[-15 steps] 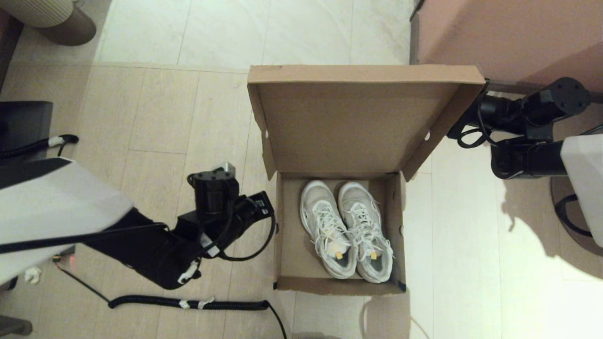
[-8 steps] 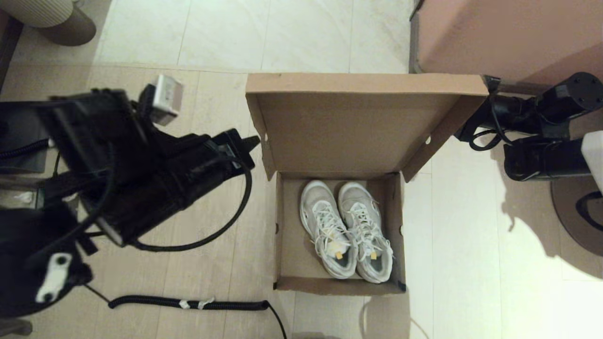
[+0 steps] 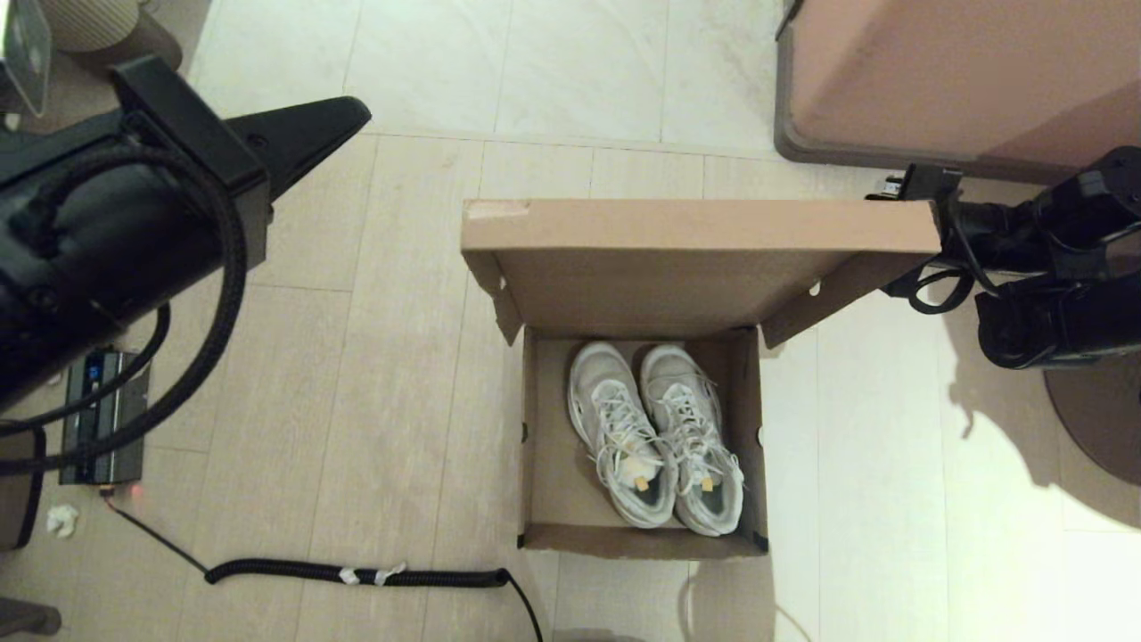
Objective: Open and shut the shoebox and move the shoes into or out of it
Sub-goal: Close the shoe box
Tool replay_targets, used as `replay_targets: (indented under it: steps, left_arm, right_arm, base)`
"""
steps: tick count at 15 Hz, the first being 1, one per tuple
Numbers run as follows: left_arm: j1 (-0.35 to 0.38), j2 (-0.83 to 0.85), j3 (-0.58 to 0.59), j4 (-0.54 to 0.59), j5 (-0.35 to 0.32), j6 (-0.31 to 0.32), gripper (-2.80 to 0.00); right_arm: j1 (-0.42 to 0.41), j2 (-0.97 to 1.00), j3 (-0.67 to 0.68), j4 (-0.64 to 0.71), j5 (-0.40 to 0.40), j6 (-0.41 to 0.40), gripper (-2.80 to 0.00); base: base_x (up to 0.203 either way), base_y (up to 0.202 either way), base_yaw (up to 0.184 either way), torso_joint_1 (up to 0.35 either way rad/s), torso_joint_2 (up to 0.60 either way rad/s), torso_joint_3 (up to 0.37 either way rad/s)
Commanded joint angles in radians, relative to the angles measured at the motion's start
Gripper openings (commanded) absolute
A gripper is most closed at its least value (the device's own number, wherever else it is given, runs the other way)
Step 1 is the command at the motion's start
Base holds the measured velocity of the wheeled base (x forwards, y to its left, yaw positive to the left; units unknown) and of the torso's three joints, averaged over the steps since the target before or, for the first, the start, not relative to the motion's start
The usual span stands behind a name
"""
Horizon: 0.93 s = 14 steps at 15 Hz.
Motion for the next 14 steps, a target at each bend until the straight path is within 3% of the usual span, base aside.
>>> replay_targets:
  steps: [1, 6, 9, 12, 14]
  left_arm:
    - [0.018, 0.105, -0.026, -0.018, -0.006, -0.006, -2.8]
    - [0.02, 0.473, -0.183, -0.127, -0.037, 0.006, -2.8]
    - [0.018, 0.676, -0.3, -0.179, -0.053, 0.067, -2.8]
    - [-0.006, 0.724, -0.329, -0.206, -0.056, 0.103, -2.8]
    - [-0.019, 0.674, -0.259, -0.212, -0.054, 0.106, -2.8]
  right_arm:
    - [0.0, -0.07, 0.074, -0.009, 0.024, 0.014, -2.8]
    - [-0.001, -0.231, 0.345, -0.009, 0.051, -0.001, -2.8]
    - [-0.001, -0.344, 0.5, -0.009, 0.067, -0.051, -2.8]
    - [-0.001, -0.422, 0.588, -0.009, 0.067, -0.086, -2.8]
    - [-0.001, -0.439, 0.622, -0.009, 0.02, -0.219, -2.8]
  base:
    - [0.0, 0.0, 0.0, 0.0, 0.0, 0.0]
    - [0.0, 0.0, 0.0, 0.0, 0.0, 0.0]
    - [0.0, 0.0, 0.0, 0.0, 0.0, 0.0]
    - [0.0, 0.0, 0.0, 0.0, 0.0, 0.0]
    - [0.0, 0.0, 0.0, 0.0, 0.0, 0.0]
